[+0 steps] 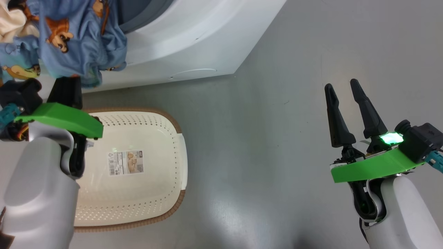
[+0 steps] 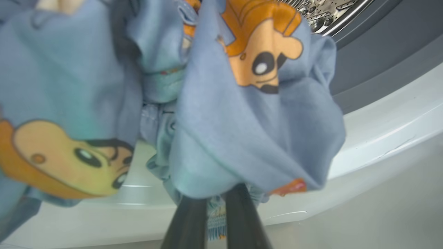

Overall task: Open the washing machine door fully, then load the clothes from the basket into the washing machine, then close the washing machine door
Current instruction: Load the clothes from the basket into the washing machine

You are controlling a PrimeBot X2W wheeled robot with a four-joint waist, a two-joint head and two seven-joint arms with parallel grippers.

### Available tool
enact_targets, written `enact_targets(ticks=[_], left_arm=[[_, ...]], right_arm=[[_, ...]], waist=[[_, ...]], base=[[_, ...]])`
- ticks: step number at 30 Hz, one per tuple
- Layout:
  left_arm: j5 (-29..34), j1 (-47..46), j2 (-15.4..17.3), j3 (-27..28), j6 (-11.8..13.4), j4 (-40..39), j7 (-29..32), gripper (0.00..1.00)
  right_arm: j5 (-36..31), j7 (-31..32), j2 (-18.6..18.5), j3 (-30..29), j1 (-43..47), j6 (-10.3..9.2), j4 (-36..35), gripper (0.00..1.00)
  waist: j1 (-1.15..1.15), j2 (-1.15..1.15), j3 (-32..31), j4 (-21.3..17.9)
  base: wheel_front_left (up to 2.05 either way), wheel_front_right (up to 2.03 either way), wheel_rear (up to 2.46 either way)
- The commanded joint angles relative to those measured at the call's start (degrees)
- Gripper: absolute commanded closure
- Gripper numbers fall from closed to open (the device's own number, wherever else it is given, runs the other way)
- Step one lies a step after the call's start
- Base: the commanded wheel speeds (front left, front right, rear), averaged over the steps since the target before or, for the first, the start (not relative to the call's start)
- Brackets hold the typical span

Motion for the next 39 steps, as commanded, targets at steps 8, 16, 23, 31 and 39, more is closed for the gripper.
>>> enact_targets(ticks=[8, 16, 23, 31, 39], left_arm=[[-0.5, 4.9, 2.1, 3.6, -0.2, -12.1, -0.7, 1.0], [0.0, -1.4, 3.5, 3.6, 0.0, -13.7, 1.4, 1.0], [1.4, -10.5, 4.8, 2.4, 0.3, -8.5, 5.3, 1.0], [4.2, -24.5, 7.0, 0.2, 0.3, 2.0, 7.2, 1.0], [8.8, -34.5, 9.2, -2.7, 1.0, 8.9, 2.1, 1.0]], right_arm=[[0.2, -0.3, -0.1, 1.3, 1.4, 0.09, -0.9, 0.0], [0.4, -0.3, -0.2, 2.2, 1.0, 0.09, -0.8, 0.0], [0.6, -0.3, 0.2, 2.6, 0.7, 0.09, -0.9, 0.0], [0.8, -0.3, 1.6, 2.7, 0.1, 0.09, -1.4, 0.0], [1.2, -0.3, 2.9, 2.9, -0.2, 0.09, -1.6, 0.0]], waist=[[0.0, 0.0, -0.9, 1.1], [0.0, 0.0, -0.6, 0.8], [0.0, 0.0, 0.9, -1.3], [0.0, 0.0, 4.7, -5.5], [0.0, 0.0, 7.0, -8.8]], base=[[0.0, 0.0, 0.0], [0.0, 0.0, 0.0], [0.0, 0.0, 0.0], [0.0, 0.0, 0.0], [0.0, 0.0, 0.0]])
